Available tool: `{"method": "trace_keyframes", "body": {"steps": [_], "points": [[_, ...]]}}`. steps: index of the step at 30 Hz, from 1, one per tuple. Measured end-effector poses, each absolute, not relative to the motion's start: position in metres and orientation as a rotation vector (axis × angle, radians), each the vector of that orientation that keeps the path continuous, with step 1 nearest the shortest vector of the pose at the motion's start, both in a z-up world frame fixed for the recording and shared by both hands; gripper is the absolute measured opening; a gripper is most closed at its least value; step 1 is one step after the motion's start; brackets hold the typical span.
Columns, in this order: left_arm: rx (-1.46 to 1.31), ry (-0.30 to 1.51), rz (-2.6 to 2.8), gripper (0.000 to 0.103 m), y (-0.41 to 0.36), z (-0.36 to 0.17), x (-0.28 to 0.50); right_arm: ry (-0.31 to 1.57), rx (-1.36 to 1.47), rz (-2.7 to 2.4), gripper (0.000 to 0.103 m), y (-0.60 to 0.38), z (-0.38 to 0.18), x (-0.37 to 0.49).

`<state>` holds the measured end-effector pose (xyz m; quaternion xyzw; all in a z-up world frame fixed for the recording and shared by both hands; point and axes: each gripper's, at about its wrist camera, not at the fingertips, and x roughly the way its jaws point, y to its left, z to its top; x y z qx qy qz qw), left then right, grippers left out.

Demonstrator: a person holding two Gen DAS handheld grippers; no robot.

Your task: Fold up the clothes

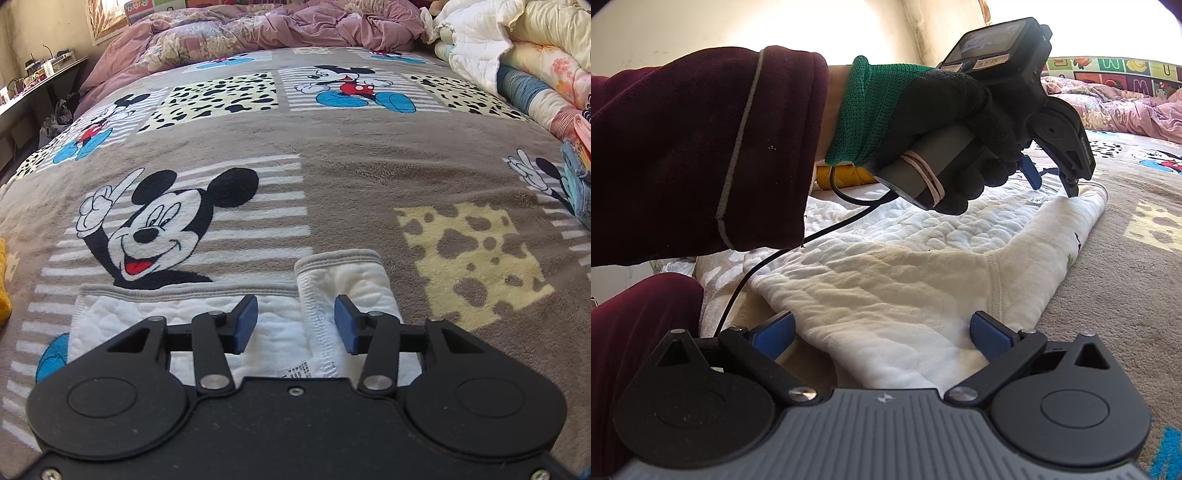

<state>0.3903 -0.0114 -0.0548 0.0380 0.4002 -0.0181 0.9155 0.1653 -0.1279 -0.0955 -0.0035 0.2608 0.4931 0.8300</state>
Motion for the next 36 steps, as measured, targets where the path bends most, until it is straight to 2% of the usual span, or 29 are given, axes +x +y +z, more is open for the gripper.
{"method": "trace_keyframes", "body": {"steps": [9,10,12,15,22,36], "points": [[0.126,0.716,-0.048,0.044,-0.024,-0.029,0.379,0.554,-0.005,1.047,0.1,-0.123,-0.101,0.163],[0.135,0.709,-0.065,0.039,-0.028,-0.027,0.378,0.555,-0.005,1.047,0.1,-0.123,-0.1,0.163],[0.153,0.698,-0.104,0.034,-0.037,-0.023,0.377,0.555,-0.005,1.047,0.101,-0.123,-0.099,0.163],[0.18,0.681,-0.162,0.031,-0.05,-0.018,0.375,0.555,-0.004,1.048,0.101,-0.124,-0.099,0.163],[0.2,0.782,-0.134,0.026,-0.049,-0.051,0.395,0.557,0.002,1.051,0.101,-0.121,-0.101,0.163],[0.112,0.865,-0.163,0.026,-0.029,-0.076,0.413,0.561,0.015,1.059,0.102,-0.128,-0.098,0.164]]}}
